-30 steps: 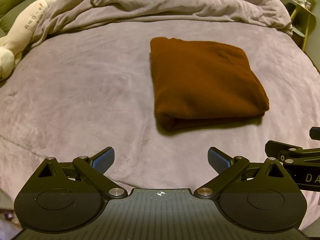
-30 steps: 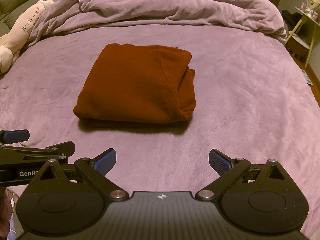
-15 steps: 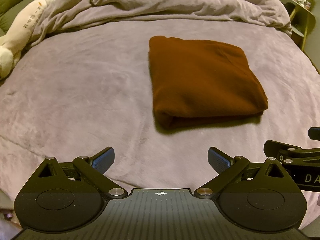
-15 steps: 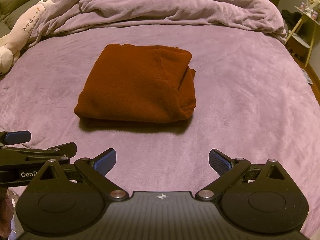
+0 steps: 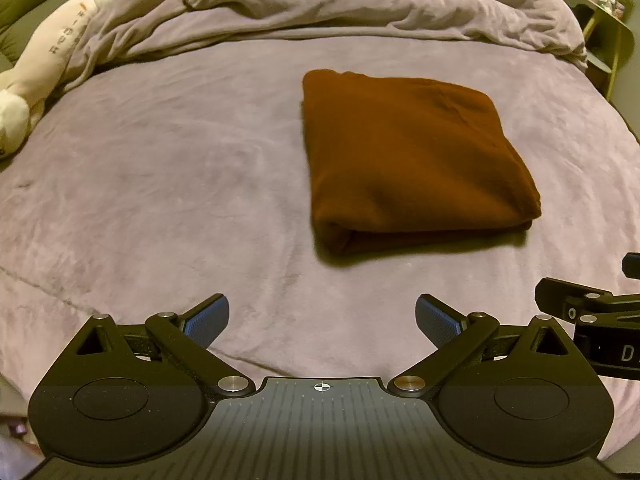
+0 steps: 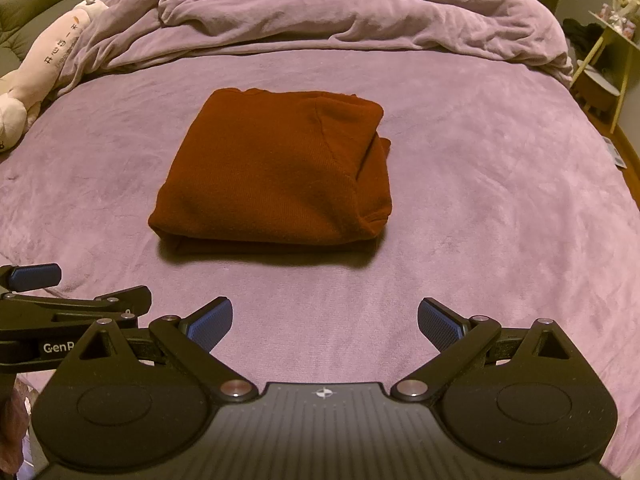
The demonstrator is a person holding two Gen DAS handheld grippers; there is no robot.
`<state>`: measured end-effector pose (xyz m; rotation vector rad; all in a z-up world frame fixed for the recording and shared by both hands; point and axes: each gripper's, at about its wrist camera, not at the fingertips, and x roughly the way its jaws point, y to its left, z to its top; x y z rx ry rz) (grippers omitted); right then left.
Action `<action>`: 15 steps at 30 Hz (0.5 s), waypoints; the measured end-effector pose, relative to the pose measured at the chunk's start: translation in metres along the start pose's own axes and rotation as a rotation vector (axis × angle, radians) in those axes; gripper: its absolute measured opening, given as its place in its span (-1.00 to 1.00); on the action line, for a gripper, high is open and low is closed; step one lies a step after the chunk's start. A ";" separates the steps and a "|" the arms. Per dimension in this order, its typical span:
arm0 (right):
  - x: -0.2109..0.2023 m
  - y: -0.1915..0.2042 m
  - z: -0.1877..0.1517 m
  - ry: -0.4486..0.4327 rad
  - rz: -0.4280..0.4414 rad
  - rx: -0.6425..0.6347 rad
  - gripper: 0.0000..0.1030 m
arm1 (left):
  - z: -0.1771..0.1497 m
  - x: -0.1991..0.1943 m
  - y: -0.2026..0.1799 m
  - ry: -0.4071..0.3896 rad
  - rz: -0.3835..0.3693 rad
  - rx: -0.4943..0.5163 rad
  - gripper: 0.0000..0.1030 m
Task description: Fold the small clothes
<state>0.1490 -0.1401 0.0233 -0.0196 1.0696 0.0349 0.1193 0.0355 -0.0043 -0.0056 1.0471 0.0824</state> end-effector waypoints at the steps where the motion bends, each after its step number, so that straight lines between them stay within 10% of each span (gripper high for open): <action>1: 0.000 0.000 0.000 0.000 0.000 0.001 0.92 | 0.000 0.000 0.000 -0.001 0.000 -0.002 0.98; 15: -0.001 -0.001 0.000 -0.003 0.003 0.001 0.92 | -0.001 0.000 0.002 -0.002 -0.003 -0.002 0.98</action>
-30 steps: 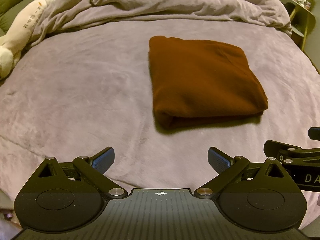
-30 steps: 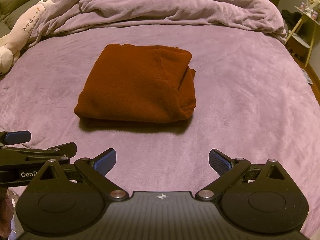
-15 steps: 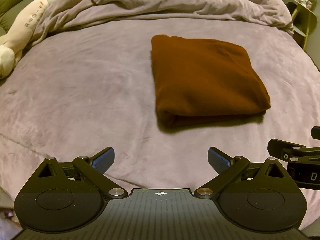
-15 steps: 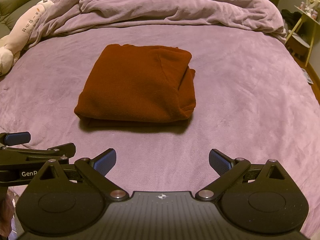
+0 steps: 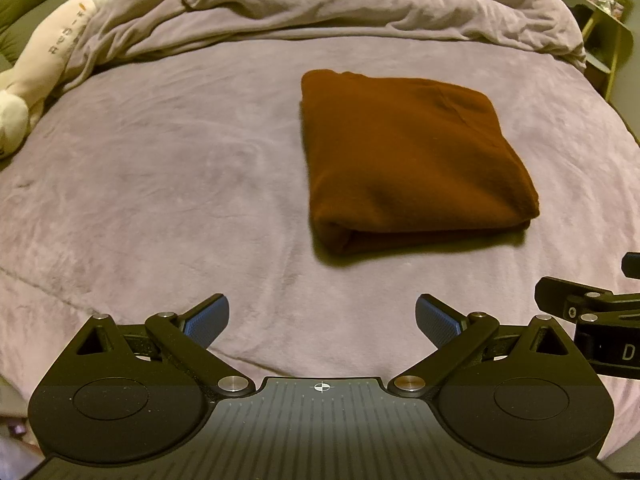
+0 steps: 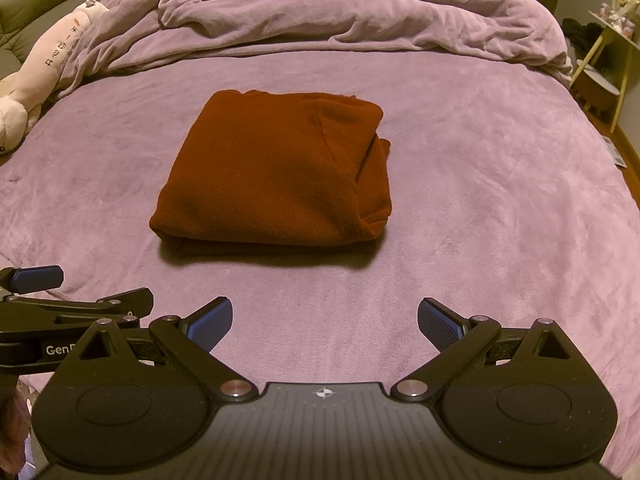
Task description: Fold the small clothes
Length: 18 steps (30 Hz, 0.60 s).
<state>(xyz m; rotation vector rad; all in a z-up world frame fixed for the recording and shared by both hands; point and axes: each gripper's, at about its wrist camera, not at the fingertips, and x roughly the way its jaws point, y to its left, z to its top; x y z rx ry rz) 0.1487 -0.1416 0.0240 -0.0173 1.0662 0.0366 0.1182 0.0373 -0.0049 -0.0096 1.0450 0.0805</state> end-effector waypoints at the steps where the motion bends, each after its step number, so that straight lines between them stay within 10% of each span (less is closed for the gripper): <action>1: 0.000 0.000 0.000 0.001 0.000 0.000 0.92 | 0.000 0.000 0.000 0.000 0.001 0.000 0.98; 18: -0.001 0.002 0.000 -0.005 0.003 -0.010 0.92 | -0.001 -0.002 0.001 -0.007 -0.016 -0.017 1.00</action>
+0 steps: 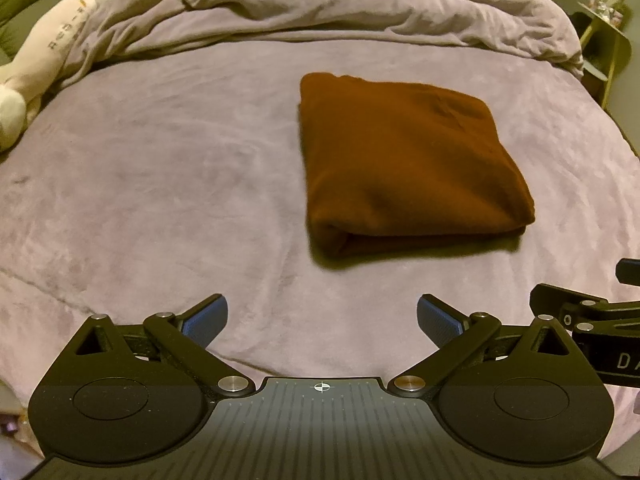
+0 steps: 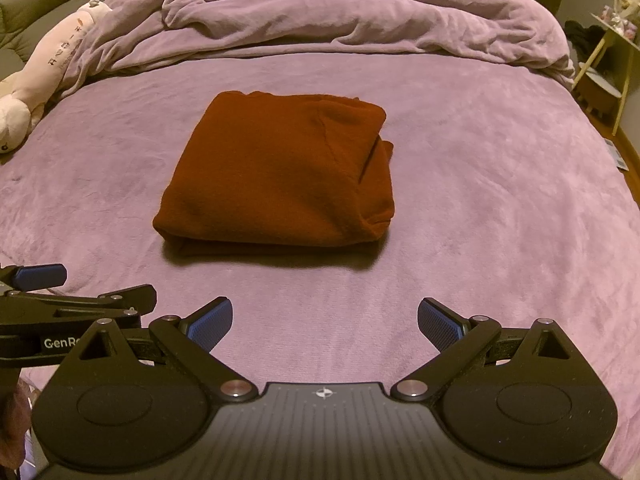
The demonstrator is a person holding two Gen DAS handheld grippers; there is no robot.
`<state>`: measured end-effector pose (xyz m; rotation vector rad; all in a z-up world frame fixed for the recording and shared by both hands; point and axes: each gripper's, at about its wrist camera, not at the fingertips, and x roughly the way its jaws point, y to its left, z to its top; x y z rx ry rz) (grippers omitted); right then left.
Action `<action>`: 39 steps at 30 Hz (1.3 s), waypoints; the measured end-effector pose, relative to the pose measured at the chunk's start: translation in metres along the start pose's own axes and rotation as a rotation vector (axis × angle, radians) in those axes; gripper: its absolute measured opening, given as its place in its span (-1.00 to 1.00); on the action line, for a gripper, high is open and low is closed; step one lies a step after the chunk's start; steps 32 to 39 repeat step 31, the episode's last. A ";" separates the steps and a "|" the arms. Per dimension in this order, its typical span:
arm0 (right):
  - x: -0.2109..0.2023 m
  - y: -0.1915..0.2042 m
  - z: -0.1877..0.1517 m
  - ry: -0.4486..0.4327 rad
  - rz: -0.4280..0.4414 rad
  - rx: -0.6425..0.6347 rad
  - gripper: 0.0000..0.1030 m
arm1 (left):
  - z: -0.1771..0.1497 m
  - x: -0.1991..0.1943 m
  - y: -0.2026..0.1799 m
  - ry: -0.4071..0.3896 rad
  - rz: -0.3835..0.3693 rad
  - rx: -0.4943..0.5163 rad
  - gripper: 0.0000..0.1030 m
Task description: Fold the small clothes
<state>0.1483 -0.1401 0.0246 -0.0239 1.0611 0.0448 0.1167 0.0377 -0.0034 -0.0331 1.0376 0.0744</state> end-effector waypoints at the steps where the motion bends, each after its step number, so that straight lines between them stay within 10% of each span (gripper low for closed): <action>1: 0.000 0.000 0.000 0.001 -0.002 0.000 0.92 | 0.000 0.000 0.000 0.000 0.003 0.003 1.00; 39: -0.005 0.000 -0.002 -0.012 -0.006 -0.008 0.92 | -0.002 -0.005 -0.010 -0.012 0.027 0.043 1.00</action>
